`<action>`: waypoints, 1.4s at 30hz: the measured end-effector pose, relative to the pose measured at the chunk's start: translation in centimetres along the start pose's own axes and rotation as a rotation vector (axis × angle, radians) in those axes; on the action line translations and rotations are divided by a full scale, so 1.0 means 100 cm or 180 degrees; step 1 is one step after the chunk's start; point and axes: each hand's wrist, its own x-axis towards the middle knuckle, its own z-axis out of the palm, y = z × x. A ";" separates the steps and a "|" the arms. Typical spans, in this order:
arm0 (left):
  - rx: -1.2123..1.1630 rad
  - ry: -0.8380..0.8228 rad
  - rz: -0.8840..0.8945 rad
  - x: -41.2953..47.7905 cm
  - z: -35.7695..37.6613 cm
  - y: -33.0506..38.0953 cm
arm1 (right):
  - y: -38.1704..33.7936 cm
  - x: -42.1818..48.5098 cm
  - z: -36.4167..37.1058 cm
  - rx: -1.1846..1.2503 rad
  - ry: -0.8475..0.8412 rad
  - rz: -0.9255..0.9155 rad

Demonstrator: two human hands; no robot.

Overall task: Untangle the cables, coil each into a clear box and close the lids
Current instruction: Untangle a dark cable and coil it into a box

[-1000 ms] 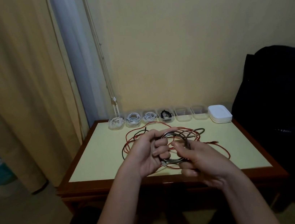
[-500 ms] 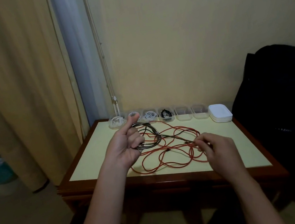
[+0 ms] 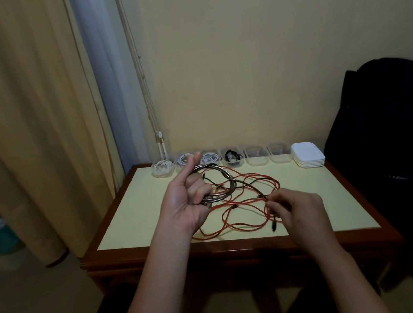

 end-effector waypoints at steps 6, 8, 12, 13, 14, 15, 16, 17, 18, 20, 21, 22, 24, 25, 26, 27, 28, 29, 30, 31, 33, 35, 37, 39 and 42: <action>-0.0050 -0.0027 -0.0069 -0.002 0.004 -0.007 | -0.026 -0.002 0.007 0.2279 -0.0396 0.1346; -0.0050 -0.0036 -0.0095 -0.002 0.005 -0.009 | -0.035 -0.004 0.012 0.3319 -0.0118 0.1686; -0.0077 -0.0045 -0.0163 -0.001 0.005 -0.014 | -0.051 -0.002 0.022 0.4874 0.0258 0.2068; -0.0100 -0.0075 -0.0179 0.000 0.005 -0.014 | -0.055 -0.001 0.022 0.5084 0.0280 0.2077; -0.0125 -0.0104 -0.0196 0.001 0.005 -0.015 | -0.058 -0.001 0.023 0.5258 0.0294 0.2086; -0.0164 -0.0129 -0.0222 0.001 0.004 -0.015 | -0.061 0.000 0.022 0.5398 0.0277 0.2090; -0.0197 -0.0144 -0.0246 0.002 0.002 -0.015 | -0.065 0.000 0.022 0.5498 0.0226 0.2092; -0.0219 -0.0158 -0.0267 0.002 0.001 -0.014 | -0.068 -0.001 0.021 0.5567 0.0138 0.2104; -0.0220 -0.0158 -0.0276 0.003 0.000 -0.014 | -0.071 -0.001 0.020 0.5605 0.0029 0.2141; -0.0141 -0.0113 -0.0266 0.004 -0.001 -0.014 | -0.076 -0.003 0.019 0.5588 -0.0220 0.2263; -0.0063 -0.0073 -0.0236 0.004 0.000 -0.015 | -0.078 -0.005 0.019 0.5525 -0.0374 0.2314; 0.0039 -0.0006 -0.0172 0.003 0.001 -0.016 | -0.080 -0.006 0.019 0.5451 -0.0551 0.2358; 0.0236 0.0108 -0.0061 0.002 0.004 -0.017 | -0.082 -0.007 0.020 0.5402 -0.0890 0.2461; 0.0262 0.0118 -0.0059 0.002 0.004 -0.018 | -0.082 -0.007 0.021 0.5467 -0.1017 0.2511; 0.0252 0.0126 -0.0055 0.002 0.002 -0.018 | -0.083 -0.007 0.021 0.5570 -0.1110 0.2559; 0.0250 0.0098 -0.0068 0.001 0.003 -0.018 | -0.084 -0.007 0.021 0.5688 -0.1175 0.2601; 0.0301 0.0083 -0.0047 0.001 0.001 -0.018 | -0.086 -0.008 0.021 0.5818 -0.1213 0.2627; 0.0359 0.0080 -0.0023 0.000 0.002 -0.019 | -0.087 -0.009 0.021 0.5951 -0.1232 0.2628; 0.0411 0.0112 0.0014 -0.001 0.002 -0.020 | -0.089 -0.010 0.021 0.6066 -0.1236 0.2610; 0.0411 0.0166 0.0036 -0.001 0.002 -0.020 | -0.092 -0.011 0.021 0.6113 -0.1219 0.2591; 0.0460 0.0301 0.0051 0.001 0.001 -0.022 | -0.099 -0.013 0.019 0.5996 -0.1152 0.2521; 0.0726 0.0394 0.0049 0.002 -0.003 -0.025 | -0.105 -0.013 0.018 0.5694 -0.1050 0.2398; 0.0893 0.0412 0.0030 0.003 -0.008 -0.029 | -0.105 -0.012 0.018 0.5347 -0.0915 0.2348; 0.0843 0.0370 0.0003 0.005 -0.013 -0.032 | -0.100 -0.010 0.018 0.5081 -0.0872 0.2425; 0.0822 0.0272 -0.0152 0.011 -0.021 -0.032 | -0.087 -0.006 0.014 0.4680 -0.1035 0.2593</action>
